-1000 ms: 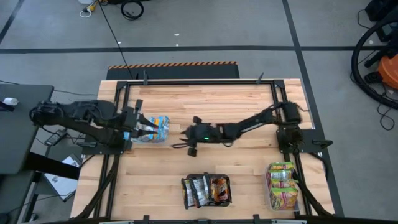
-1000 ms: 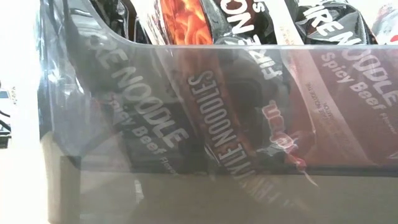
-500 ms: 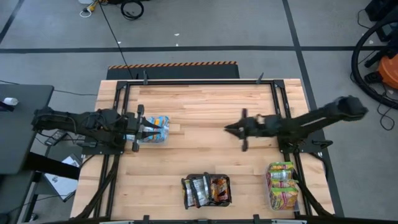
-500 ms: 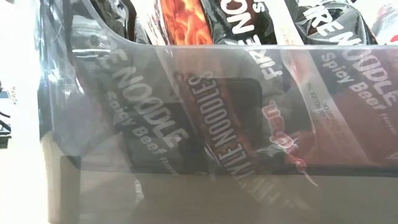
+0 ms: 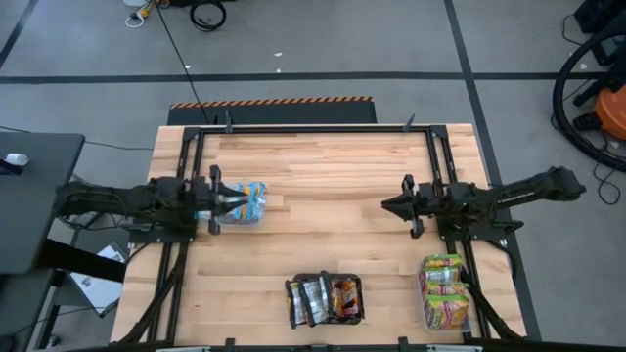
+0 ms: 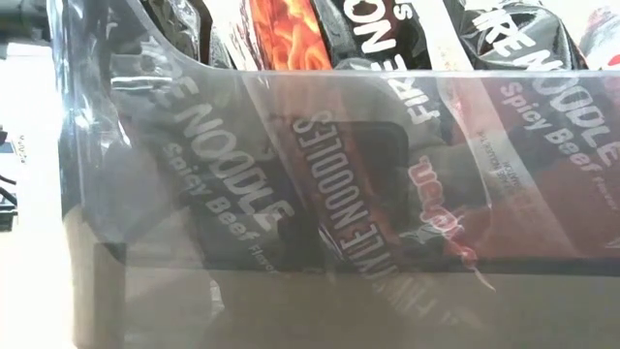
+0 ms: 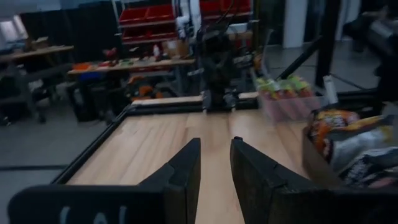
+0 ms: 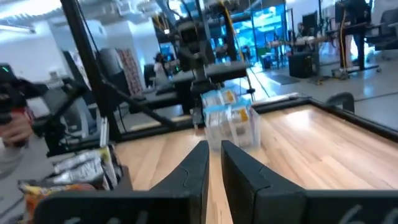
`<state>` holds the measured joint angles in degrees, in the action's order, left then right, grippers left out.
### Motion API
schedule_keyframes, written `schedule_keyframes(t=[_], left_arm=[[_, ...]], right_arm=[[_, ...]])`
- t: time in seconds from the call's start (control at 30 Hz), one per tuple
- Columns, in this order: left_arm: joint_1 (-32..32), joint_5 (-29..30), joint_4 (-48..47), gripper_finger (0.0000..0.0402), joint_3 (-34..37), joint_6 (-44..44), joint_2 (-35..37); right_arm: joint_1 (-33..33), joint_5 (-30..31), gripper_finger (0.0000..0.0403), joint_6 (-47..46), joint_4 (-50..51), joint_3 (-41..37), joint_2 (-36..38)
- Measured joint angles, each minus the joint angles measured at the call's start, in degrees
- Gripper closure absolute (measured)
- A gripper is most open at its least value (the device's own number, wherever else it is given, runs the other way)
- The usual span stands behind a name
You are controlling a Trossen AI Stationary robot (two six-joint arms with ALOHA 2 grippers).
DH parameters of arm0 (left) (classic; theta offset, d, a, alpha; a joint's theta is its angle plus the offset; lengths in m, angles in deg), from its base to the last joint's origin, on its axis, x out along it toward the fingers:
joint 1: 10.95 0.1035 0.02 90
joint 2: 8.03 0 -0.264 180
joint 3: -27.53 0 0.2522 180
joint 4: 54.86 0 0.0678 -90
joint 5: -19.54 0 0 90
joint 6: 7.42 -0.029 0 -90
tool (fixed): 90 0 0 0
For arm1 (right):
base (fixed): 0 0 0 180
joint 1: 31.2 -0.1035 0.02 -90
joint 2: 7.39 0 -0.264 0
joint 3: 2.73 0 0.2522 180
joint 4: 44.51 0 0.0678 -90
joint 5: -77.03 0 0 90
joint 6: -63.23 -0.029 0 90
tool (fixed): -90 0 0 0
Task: Sort Maruchan noodles
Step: Return to Home Position
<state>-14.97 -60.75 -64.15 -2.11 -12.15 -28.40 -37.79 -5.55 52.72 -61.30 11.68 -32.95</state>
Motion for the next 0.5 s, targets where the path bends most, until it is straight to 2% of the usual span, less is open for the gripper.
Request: schedule_keyframes(t=[0.2,0.33,0.5], left_arm=[[0.01,-1.29,-0.75,0.0308,5.85,0.02,11.84],[0.01,-0.66,-0.09,0.0308,11.67,1.55,20.16],[-0.02,-3.02,-1.51,0.0308,13.36,3.00,19.65]], right_arm=[[-0.04,-4.98,0.0355,4.59,8.21,-0.26,11.78],[-0.03,-3.94,0.0355,6.60,12.87,-0.26,18.55],[0.38,-0.26,0.0355,6.69,20.06,-0.26,25.11]])
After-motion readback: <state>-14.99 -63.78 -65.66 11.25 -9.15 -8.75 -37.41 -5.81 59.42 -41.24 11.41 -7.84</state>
